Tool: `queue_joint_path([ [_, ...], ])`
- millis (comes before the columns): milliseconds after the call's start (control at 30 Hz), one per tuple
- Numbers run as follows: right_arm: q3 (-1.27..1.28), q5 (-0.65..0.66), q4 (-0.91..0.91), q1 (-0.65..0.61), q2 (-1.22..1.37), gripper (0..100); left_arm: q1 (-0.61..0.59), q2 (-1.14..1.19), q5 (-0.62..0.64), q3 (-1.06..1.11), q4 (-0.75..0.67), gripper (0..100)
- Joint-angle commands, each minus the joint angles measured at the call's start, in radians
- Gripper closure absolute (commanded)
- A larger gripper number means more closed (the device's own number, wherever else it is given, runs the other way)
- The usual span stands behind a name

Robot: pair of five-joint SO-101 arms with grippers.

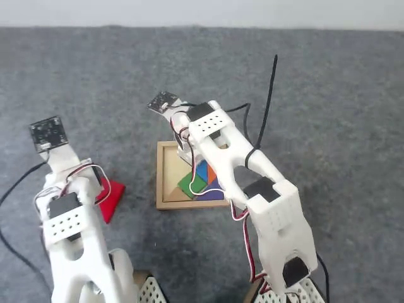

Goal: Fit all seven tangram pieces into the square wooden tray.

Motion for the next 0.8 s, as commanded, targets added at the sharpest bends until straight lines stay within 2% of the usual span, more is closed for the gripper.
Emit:
queue_joint_path([
  [0, -0.044, 0.014, 0.056, 0.008, -0.021, 99.1, 0.008, -0.032, -0.008, -0.01, -0.021, 98],
  [167, -0.046, 0.014, 0.059, 0.008, -0.045, 99.1, 0.008, -0.034, -0.008, -0.01, -0.021, 98],
  [400, 0.0, 0.005, 0.047, 0.005, -0.229, 99.1, 0.008, -0.034, -0.009, -0.01, -0.021, 98],
  [600, 0.258, 0.006, -0.168, -0.119, -0.337, 99.1, 0.008, -0.034, -0.009, -0.01, -0.021, 98],
  [767, 0.396, 0.009, -0.315, -0.142, -0.338, 99.1, -0.014, -0.034, -0.009, -0.012, -0.023, 98],
])
